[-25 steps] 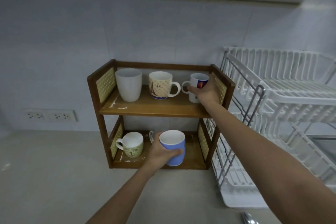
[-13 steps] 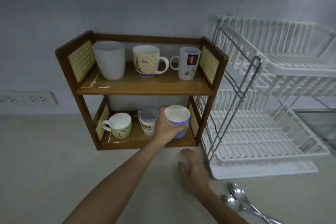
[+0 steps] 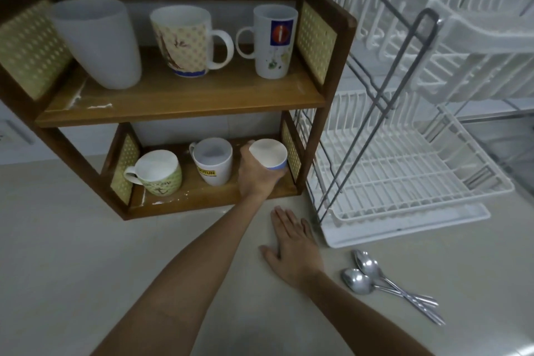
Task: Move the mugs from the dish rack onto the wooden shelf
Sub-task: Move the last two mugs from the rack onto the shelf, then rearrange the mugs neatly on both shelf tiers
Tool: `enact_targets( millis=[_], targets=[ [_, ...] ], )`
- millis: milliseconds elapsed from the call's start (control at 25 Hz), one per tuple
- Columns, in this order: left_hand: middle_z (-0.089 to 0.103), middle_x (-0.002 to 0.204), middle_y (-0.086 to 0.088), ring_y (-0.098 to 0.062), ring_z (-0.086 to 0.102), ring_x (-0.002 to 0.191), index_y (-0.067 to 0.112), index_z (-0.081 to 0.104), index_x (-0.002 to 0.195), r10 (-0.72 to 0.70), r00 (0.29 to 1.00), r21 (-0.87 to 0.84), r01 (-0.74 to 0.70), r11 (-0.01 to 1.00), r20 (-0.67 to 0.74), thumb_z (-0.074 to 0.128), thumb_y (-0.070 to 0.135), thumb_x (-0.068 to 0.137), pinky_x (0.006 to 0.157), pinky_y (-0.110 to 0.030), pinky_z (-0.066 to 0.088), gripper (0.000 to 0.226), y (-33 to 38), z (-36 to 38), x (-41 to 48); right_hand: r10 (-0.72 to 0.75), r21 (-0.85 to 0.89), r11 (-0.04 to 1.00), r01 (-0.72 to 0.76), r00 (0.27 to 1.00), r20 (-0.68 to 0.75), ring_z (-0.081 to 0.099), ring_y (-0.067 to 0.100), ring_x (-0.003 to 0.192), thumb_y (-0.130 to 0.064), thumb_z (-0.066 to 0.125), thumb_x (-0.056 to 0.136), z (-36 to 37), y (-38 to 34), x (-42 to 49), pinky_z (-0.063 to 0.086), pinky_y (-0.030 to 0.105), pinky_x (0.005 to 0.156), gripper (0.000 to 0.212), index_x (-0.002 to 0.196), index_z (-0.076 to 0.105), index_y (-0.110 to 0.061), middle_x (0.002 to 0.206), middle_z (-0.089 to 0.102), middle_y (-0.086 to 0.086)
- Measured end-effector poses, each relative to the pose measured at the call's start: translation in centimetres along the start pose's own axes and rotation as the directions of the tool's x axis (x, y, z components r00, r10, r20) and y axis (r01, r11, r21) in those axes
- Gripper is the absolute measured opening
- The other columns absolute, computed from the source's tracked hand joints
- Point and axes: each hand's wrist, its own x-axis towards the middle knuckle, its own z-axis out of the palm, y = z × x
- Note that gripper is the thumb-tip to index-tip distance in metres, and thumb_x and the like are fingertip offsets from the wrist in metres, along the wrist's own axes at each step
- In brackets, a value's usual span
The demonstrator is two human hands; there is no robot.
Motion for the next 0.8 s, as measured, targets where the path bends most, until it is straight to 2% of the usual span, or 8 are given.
enact_targets(
  millis=[240, 400, 480, 520, 600, 640, 720, 800],
  targets=[
    [0.048, 0.137, -0.008, -0.026, 0.045, 0.127, 0.015, 0.03, 0.139, 0.022, 0.999, 0.015, -0.022, 1.0, 0.038, 0.089, 0.025, 0.057, 0.1, -0.039, 0.043, 0.101, -0.5, 0.1, 1.3, 0.003, 0.003, 1.0, -0.003, 1.0, 0.013, 0.0, 0.011, 0.148, -0.063, 0.029, 0.084, -0.1, 0.0, -0.1, -0.005, 0.037, 0.117, 0.082, 0.152, 0.011, -0.022, 0.161, 0.009, -0.006],
    [0.041, 0.143, -0.012, -0.027, 0.04, 0.132, 0.007, 0.021, 0.142, 0.09, 0.98, 0.007, -0.093, 0.996, 0.179, 0.079, 0.012, 0.071, 0.103, -0.033, 0.038, 0.092, 0.5, -2.3, -0.4, 0.015, -0.005, 1.0, -0.015, 0.999, 0.034, -0.002, 0.01, 0.147, -0.066, 0.025, 0.083, 0.0, 0.2, -0.2, -0.007, 0.033, 0.116, 0.082, 0.152, 0.006, -0.024, 0.162, 0.006, -0.008],
    [0.046, 0.141, -0.01, -0.022, 0.045, 0.128, 0.009, 0.025, 0.143, 0.124, 0.927, 0.054, -0.153, 0.987, 0.353, 0.073, 0.014, 0.078, 0.105, -0.031, 0.039, 0.081, 2.0, -6.0, -1.2, 0.04, -0.015, 0.999, -0.039, 0.996, 0.081, -0.002, 0.011, 0.147, -0.066, 0.024, 0.084, -0.3, 0.0, -0.3, -0.005, 0.034, 0.117, 0.083, 0.152, 0.004, -0.024, 0.162, 0.004, -0.007],
    [0.052, 0.138, -0.008, -0.018, 0.052, 0.122, 0.012, 0.029, 0.141, 0.114, 0.873, 0.075, -0.169, 0.983, 0.474, 0.07, 0.018, 0.082, 0.103, -0.032, 0.043, 0.073, 3.3, -8.5, -1.4, 0.055, -0.015, 0.998, -0.053, 0.992, 0.117, -0.002, 0.012, 0.148, -0.065, 0.026, 0.085, -0.5, -0.2, -0.2, -0.003, 0.035, 0.117, 0.082, 0.152, 0.004, -0.023, 0.162, 0.003, -0.006],
    [0.069, 0.117, -0.001, -0.006, 0.064, 0.102, 0.018, 0.044, 0.128, 0.107, 0.754, 0.043, -0.176, 0.983, 0.648, 0.066, 0.024, 0.086, 0.088, -0.03, 0.053, 0.047, 6.5, -14.5, -1.6, 0.093, 0.008, 0.995, -0.098, 0.962, 0.255, 0.001, 0.017, 0.148, -0.058, 0.036, 0.088, -2.1, -1.4, 0.9, 0.005, 0.04, 0.118, 0.08, 0.152, 0.007, -0.02, 0.162, 0.004, -0.002],
    [0.074, 0.104, 0.002, -0.006, 0.067, 0.096, 0.021, 0.05, 0.117, 0.152, 0.731, -0.024, -0.183, 0.983, 0.665, 0.065, 0.024, 0.088, 0.081, -0.03, 0.054, 0.033, 8.4, -17.5, -1.5, 0.086, 0.073, 0.99, -0.117, 0.939, 0.334, 0.009, 0.021, 0.147, -0.052, 0.043, 0.09, -3.8, -2.5, 1.8, 0.014, 0.039, 0.118, 0.076, 0.151, 0.015, -0.017, 0.161, 0.014, 0.002],
    [0.077, 0.09, 0.003, -0.012, 0.07, 0.093, 0.024, 0.055, 0.101, 0.298, 0.783, -0.176, -0.24, 0.955, 0.546, 0.06, 0.019, 0.091, 0.074, -0.031, 0.057, 0.013, 12.7, -22.9, -0.9, -0.015, 0.352, 0.931, -0.101, 0.95, 0.312, 0.045, 0.026, 0.132, -0.034, 0.054, 0.091, -8.8, -5.3, 3.9, 0.039, 0.034, 0.106, 0.05, 0.136, 0.047, -0.012, 0.135, 0.053, 0.006],
    [0.075, 0.094, 0.003, -0.012, 0.069, 0.096, 0.025, 0.056, 0.103, 0.436, 0.857, -0.174, -0.402, 0.899, 0.274, 0.058, 0.013, 0.091, 0.074, -0.027, 0.057, 0.016, 16.5, -27.2, 0.7, -0.184, 0.602, 0.796, 0.067, 0.974, 0.135, 0.069, 0.017, 0.096, -0.021, 0.056, 0.09, -16.1, -8.6, 5.8, 0.056, 0.033, 0.08, 0.02, 0.105, 0.068, -0.026, 0.096, 0.072, -0.004]
  ],
)
